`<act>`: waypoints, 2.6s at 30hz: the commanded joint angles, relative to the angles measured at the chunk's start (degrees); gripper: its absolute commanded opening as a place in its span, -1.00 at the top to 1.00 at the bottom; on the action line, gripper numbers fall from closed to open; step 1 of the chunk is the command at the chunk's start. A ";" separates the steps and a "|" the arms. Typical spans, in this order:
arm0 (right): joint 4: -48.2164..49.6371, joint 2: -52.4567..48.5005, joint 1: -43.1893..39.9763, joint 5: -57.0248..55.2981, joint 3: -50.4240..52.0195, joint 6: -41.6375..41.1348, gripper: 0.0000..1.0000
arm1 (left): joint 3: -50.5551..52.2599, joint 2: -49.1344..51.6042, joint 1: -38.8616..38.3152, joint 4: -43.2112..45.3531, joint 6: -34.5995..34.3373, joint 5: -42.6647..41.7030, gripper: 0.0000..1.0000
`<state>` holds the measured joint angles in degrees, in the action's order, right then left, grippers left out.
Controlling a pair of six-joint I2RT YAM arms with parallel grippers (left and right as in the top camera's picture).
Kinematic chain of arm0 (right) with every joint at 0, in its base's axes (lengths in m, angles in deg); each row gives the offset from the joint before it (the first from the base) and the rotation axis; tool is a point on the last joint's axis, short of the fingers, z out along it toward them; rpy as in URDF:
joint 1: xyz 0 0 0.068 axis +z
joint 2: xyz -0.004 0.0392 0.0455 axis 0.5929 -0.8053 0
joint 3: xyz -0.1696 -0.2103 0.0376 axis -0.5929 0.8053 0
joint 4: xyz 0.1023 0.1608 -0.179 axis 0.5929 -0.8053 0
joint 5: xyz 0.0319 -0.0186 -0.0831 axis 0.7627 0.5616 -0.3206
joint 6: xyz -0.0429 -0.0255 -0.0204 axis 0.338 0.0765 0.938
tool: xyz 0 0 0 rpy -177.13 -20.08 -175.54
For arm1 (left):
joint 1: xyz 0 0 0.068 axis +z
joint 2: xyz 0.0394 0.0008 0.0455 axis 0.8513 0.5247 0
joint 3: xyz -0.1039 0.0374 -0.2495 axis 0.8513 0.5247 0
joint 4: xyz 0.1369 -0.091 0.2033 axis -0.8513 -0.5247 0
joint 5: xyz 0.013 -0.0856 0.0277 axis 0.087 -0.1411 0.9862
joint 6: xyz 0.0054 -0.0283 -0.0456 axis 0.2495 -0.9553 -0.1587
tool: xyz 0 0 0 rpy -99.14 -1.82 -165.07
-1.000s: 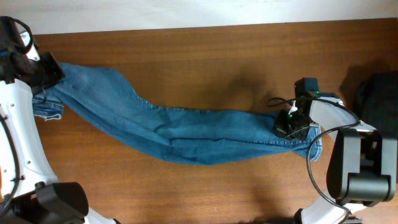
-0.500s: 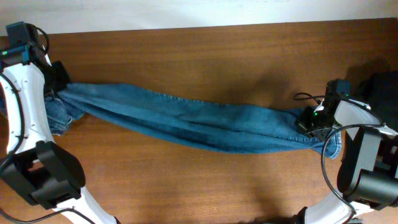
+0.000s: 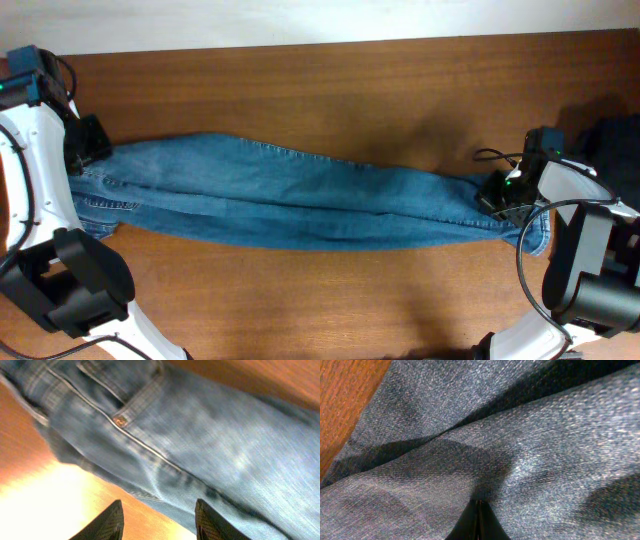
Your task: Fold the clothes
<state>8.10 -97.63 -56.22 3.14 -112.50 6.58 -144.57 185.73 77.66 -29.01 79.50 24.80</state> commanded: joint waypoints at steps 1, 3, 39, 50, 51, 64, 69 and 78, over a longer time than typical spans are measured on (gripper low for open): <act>-0.13 -3.41 -1.66 -9.46 1.49 0.79 0.92 | -0.70 -1.05 0.35 -3.34 -6.05 -6.36 -0.52; -0.13 -3.41 -1.66 -9.46 1.49 0.79 0.93 | -0.70 -1.05 0.37 -4.09 -7.34 -6.36 -0.98; -1.51 -3.41 -1.64 -9.22 1.49 2.10 0.92 | 16.85 -0.07 19.63 20.28 -19.34 -17.27 -0.99; -2.34 -3.41 -1.64 -9.25 1.49 2.10 0.92 | 17.92 4.00 19.63 24.15 -19.78 -17.92 -0.99; -2.47 -3.41 -1.66 -9.25 1.49 2.10 0.92 | 17.92 4.13 19.63 24.85 -19.78 -17.92 -0.98; -2.49 -3.41 -1.66 -9.27 1.49 2.10 0.92 | 17.64 6.47 21.88 28.79 -16.50 -18.16 0.98; -2.64 -3.41 -1.66 -9.27 1.49 2.10 0.93 | 10.05 6.43 22.21 26.62 -8.68 -24.22 0.98; -3.10 -3.41 -1.66 -9.29 1.49 2.08 0.92 | -15.63 6.34 19.61 14.86 -2.54 -28.22 0.98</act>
<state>5.41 -97.90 -56.22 2.22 -113.09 8.26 -151.04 192.74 96.98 -13.90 71.70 -5.25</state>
